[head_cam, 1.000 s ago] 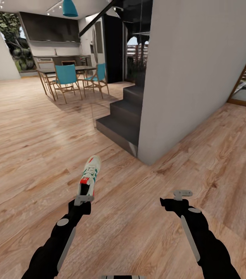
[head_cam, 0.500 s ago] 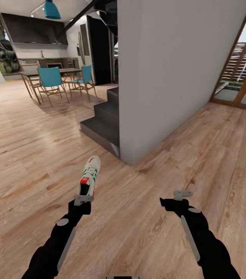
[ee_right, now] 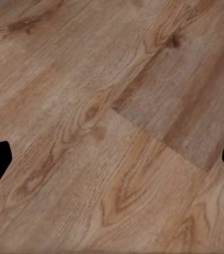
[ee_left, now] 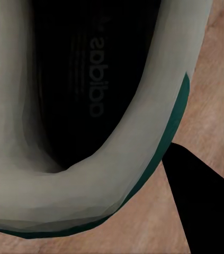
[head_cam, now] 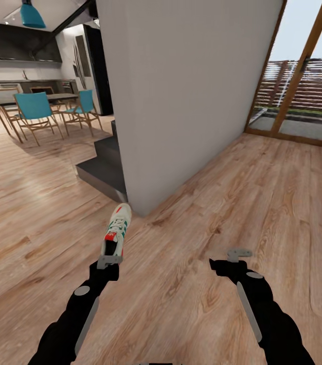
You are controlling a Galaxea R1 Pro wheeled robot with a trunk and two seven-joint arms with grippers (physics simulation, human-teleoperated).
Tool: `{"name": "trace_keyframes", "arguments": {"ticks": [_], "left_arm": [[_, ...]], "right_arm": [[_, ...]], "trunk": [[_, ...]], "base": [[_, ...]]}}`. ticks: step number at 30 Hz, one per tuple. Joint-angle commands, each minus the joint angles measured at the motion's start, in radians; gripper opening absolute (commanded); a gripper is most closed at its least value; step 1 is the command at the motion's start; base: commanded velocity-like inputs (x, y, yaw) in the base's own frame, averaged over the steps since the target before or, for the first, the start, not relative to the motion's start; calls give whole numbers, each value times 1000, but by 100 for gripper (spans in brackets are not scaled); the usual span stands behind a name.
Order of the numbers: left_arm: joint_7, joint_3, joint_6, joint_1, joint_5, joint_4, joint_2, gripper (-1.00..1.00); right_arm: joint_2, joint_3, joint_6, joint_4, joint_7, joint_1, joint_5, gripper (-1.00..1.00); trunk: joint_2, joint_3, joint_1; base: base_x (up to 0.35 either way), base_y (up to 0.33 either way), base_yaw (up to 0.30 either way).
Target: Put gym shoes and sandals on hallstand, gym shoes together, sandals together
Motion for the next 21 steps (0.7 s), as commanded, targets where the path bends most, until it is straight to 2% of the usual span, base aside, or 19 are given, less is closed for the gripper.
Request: {"name": "trace_keyframes", "arguments": {"ticks": [1,6,11,21], "left_arm": [[0,0,6,0,-4,-2,0,-100],[0,0,6,0,-4,-2,0,-100],[0,0,6,0,-4,-2,0,-100],[0,0,6,0,-4,-2,0,-100]], "right_arm": [[0,0,4,-1,-1,-1,-1,100],[0,0,4,-1,-1,-1,0,100],[0,0,5,-1,-1,-1,0,100],[0,0,5,-1,-1,-1,-1,100]], "trunk": [[0,0,0],[0,6,0],[0,11,0],[0,22,0]], "base": [[-39,-344,-231],[-9,-336,-232],[6,-222,-232],[21,-38,-232]]}}
